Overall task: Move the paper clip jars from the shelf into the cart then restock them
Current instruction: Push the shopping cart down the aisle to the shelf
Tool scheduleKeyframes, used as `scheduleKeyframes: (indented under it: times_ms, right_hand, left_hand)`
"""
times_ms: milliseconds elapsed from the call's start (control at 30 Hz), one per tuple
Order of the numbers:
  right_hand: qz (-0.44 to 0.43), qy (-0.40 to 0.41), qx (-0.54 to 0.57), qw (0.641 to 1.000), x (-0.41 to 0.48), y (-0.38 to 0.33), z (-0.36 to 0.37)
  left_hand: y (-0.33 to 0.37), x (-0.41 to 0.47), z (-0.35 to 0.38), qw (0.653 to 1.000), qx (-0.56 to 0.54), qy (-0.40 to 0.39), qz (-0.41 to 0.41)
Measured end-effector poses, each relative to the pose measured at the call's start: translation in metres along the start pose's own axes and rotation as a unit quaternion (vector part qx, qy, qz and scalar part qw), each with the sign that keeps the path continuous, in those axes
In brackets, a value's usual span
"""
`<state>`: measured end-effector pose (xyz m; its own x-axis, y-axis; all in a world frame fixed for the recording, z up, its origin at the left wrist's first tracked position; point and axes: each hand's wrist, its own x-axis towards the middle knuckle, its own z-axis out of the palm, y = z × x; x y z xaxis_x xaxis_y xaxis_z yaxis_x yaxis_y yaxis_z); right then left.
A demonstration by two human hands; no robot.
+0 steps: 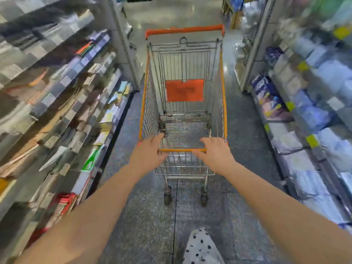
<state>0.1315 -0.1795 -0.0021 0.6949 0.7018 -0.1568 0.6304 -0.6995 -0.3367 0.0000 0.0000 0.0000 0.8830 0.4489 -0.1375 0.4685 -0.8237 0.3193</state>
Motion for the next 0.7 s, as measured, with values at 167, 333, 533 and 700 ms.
scheduleKeyframes:
  times_ms: [167,333,533,700]
  right_hand:
    - [0.026,-0.099,0.045,0.994,0.068,0.016,0.031]
    - [0.044,-0.191,-0.035,0.98,0.101,0.034,0.047]
    - [0.024,-0.199,-0.133,0.971,0.101,0.04,0.062]
    - [0.017,-0.198,-0.144,0.969,0.093,0.037,0.062]
  left_hand:
    - [-0.01,0.056,0.039,0.997,0.08,0.001,-0.018]
    - [-0.021,0.092,0.059,0.986,0.09,-0.134,-0.051]
    - [-0.029,0.087,0.073,0.983,0.151,-0.106,-0.02]
    - [-0.026,0.082,0.072,0.981,0.131,-0.136,-0.033]
